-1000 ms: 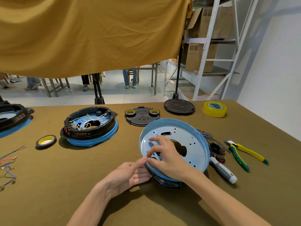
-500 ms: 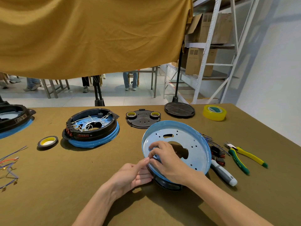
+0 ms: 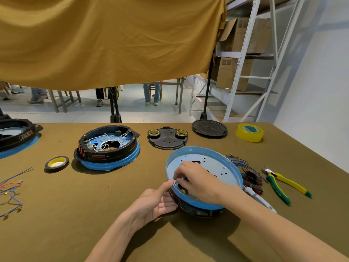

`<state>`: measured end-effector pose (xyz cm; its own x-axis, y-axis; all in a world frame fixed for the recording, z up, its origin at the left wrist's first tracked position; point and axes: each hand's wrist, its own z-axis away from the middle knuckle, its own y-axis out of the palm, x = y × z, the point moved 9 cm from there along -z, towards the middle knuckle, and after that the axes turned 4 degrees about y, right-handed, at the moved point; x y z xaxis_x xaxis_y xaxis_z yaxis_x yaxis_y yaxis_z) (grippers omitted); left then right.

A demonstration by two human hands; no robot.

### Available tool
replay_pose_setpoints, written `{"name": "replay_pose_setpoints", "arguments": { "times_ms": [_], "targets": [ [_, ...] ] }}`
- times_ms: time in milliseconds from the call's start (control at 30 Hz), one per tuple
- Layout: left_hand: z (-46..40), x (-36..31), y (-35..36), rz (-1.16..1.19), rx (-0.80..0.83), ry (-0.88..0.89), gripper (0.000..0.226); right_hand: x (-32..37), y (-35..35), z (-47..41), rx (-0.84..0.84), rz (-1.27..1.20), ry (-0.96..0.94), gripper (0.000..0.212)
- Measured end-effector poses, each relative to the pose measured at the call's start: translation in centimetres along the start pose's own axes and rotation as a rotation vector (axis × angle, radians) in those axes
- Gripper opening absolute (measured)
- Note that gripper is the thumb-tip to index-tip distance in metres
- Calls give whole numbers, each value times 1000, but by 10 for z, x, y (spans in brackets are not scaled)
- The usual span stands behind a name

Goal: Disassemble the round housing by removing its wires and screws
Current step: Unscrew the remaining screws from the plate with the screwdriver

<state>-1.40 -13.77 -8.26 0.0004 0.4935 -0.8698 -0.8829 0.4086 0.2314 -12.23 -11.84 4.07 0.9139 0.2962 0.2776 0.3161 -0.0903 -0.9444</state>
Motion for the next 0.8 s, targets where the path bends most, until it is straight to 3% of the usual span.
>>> {"name": "replay_pose_setpoints", "arguments": {
  "times_ms": [167, 333, 400, 667, 800],
  "targets": [
    [-1, 2, -1, 4, -7, -7, 63, -14, 9, 4, 2, -189, 99, 8],
    [-1, 2, -1, 37, -30, -12, 77, -44, -19, 15, -304, -676, 233, 8],
    [0, 1, -2, 52, -53, -1, 82, -57, -26, 25, -376, -761, 277, 7],
    [-1, -4, -25, 163, -178, 80, 69, -113, -59, 96, -665, -720, 378, 14],
    [-1, -3, -27, 227, -178, 110, 69, -138, -44, 131, -611, -447, 477, 23]
  ]
}}
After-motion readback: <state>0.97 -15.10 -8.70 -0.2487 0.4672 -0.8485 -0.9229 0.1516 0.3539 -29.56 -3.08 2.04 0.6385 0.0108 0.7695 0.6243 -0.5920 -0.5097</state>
